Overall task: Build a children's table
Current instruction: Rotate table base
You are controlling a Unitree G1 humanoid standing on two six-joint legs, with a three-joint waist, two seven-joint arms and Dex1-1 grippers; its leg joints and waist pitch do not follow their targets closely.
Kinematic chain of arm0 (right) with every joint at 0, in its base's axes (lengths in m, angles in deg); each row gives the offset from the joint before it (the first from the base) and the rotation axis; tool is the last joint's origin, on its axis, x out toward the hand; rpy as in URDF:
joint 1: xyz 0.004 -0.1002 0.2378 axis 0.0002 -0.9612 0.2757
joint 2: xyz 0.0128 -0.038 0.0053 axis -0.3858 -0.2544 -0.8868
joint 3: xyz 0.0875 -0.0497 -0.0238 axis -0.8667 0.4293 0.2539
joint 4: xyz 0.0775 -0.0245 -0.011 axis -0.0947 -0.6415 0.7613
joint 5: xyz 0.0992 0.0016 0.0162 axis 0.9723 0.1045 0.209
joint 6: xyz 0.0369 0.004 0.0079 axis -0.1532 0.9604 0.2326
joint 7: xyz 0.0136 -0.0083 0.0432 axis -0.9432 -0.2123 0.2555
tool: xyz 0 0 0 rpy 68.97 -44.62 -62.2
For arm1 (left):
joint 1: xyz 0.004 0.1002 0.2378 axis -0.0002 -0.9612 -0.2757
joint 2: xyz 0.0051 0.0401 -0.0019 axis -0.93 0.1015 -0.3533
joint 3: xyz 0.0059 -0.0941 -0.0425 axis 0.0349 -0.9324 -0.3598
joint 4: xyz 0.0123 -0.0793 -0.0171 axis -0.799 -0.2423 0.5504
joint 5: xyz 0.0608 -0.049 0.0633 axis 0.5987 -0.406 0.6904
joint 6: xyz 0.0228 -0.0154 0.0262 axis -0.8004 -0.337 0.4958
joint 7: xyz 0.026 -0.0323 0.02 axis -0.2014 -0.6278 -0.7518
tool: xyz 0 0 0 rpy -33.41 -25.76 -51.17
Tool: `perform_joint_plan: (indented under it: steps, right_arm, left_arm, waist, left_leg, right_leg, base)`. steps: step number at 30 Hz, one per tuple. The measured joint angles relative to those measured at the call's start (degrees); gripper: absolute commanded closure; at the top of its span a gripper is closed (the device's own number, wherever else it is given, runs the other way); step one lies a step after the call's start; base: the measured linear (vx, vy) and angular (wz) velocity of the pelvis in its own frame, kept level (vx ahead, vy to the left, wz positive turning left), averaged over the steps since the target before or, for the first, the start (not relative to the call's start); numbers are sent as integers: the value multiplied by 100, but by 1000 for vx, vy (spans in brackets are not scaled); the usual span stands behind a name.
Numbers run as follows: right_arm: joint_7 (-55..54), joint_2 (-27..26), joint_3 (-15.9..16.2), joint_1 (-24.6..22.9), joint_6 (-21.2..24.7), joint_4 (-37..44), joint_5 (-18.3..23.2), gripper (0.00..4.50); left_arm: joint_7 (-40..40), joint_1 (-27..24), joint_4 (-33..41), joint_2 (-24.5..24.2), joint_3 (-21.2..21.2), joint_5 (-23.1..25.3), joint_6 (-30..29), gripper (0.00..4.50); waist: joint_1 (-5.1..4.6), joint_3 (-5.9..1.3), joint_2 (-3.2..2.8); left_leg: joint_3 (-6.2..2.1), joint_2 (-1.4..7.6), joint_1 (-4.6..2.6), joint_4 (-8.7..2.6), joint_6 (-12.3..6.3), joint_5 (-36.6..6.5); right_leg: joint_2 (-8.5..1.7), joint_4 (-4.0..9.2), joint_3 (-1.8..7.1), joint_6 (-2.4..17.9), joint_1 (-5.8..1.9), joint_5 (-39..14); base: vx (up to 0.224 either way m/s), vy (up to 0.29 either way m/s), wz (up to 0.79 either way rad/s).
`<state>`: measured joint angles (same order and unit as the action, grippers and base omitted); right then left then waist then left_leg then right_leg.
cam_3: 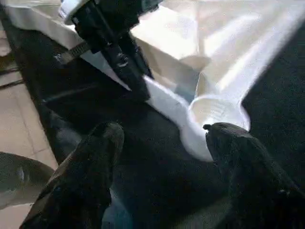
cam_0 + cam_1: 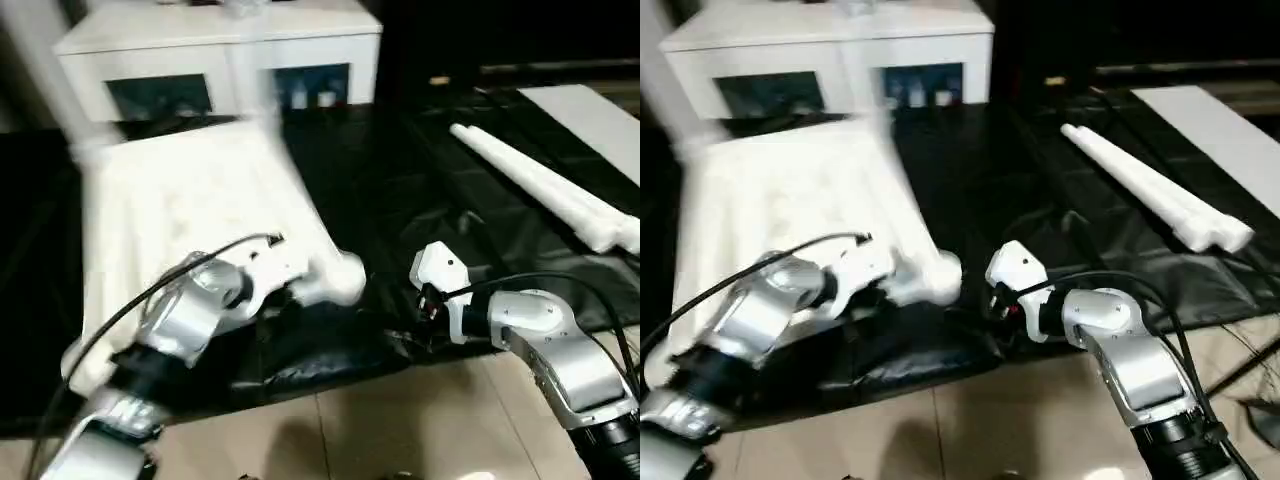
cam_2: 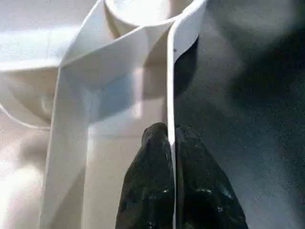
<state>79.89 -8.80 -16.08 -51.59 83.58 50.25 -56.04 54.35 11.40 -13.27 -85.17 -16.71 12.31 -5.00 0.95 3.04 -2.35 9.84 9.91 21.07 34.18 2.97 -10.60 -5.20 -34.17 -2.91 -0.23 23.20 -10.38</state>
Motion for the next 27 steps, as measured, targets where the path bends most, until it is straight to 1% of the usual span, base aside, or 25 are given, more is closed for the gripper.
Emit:
perform_joint_plan:
  steps: [2,4,6,8,12,14,15,16,17,18,19,22,25,26,27]
  right_arm:
    - [-302,-101,-25,87,-59,-237,-151,127]
    - [-510,-148,-71,108,-69,-331,-251,127]
    - [-633,-188,-103,119,-71,-340,-259,127]
    - [-700,-237,-117,139,-76,-339,-259,127]
    - [-900,-301,-164,212,-82,-379,-293,127]
    - [-982,-338,-190,254,-97,-442,-301,127]
    - [-1020,-362,-192,254,-102,-462,-302,127]
    - [-1029,-382,-192,254,-102,-466,-302,127]
    - [-1047,-401,-191,253,-102,-468,-302,127]
    - [-1065,-414,-191,254,-102,-467,-301,127]
    - [-1072,-420,-191,254,-102,-466,-300,127]
    - [-1080,-425,-192,244,-102,-459,-297,127]
    - [-1068,-424,-192,223,-102,-454,-280,127]
    - [-1063,-424,-194,221,-102,-449,-258,127]
    - [-1067,-428,-204,221,-106,-435,-234,127]
  left_arm:
    - [-351,233,-505,42,-30,-32,376,450]
    - [-566,342,-816,34,-77,-32,640,450]
    - [-720,526,-1237,34,-68,-30,1044,450]
    - [-927,706,-1733,14,-3,-14,1606,450]
    - [-1393,1073,-2761,-138,292,177,2944,450]
    - [-1635,1245,-3156,-143,398,292,3336,450]
    - [-1738,1354,-3388,-144,444,374,3585,416]
    - [-1767,1409,-3488,-152,468,398,3688,396]
    - [-1768,1450,-3553,-153,458,397,3726,396]
    - [-1752,1536,-3633,-160,460,412,3780,382]
    - [-1731,1600,-3703,-162,461,416,3797,382]
    - [-1607,1718,-3874,-195,399,347,3826,341]
    - [-1541,1809,-3936,-194,218,98,3979,333]
    - [-1491,1853,-3969,-183,142,-2,4015,321]
    - [-1440,1894,-3976,-164,20,-153,4002,297]
  waist:
    - [-11,1,1]
    - [1,1,1]
    - [67,5,8]
    - [103,5,8]
    - [161,5,8]
    - [188,5,8]
    - [207,5,8]
    - [215,5,8]
    - [230,5,8]
    - [238,5,8]
    - [241,5,8]
    - [223,5,8]
    - [245,5,8]
    - [248,5,8]
    - [252,5,7]
  left_leg:
    - [-2,0,16,0,-2,1]
    - [-1,-2,31,4,-3,2]
    - [0,-1,35,9,-3,2]
    - [0,0,40,8,-3,2]
    - [-1,9,54,5,-2,2]
    - [-1,12,70,6,-3,2]
    - [-1,12,85,9,-3,3]
    - [0,13,102,10,-4,3]
    - [0,13,111,15,-5,4]
    - [1,15,119,23,-7,5]
    - [2,16,124,28,-12,8]
    - [9,15,134,31,-20,10]
    - [9,15,132,30,-19,9]
    - [9,16,128,30,-16,8]
    - [10,15,123,30,-10,4]
  right_leg:
    - [0,15,-8,12,16,13]
    - [-3,24,-7,28,21,49]
    - [-5,28,-7,24,21,90]
    - [-4,27,-8,13,24,105]
    - [-4,21,-16,32,24,127]
    - [-4,20,-16,34,26,129]
    - [-4,19,-16,35,32,130]
    - [-5,18,-15,37,42,132]
    - [-6,15,-15,39,48,133]
    - [-6,14,-15,38,55,132]
    - [-6,14,-15,36,59,130]
    - [-6,19,-8,37,71,129]
    - [-7,15,-8,38,71,128]
    - [-7,13,-8,38,68,128]
    - [-8,10,-8,38,65,128]
  base:
    - [0,0,0]
    - [0,0,0]
    - [0,0,0]
    - [0,0,0]
    - [0,0,0]
    - [0,0,0]
    - [0,0,0]
    - [0,0,0]
    - [0,0,0]
    - [0,0,0]
    - [0,0,0]
    - [0,0,0]
    - [0,0,0]
    - [0,0,0]
    - [0,0,0]
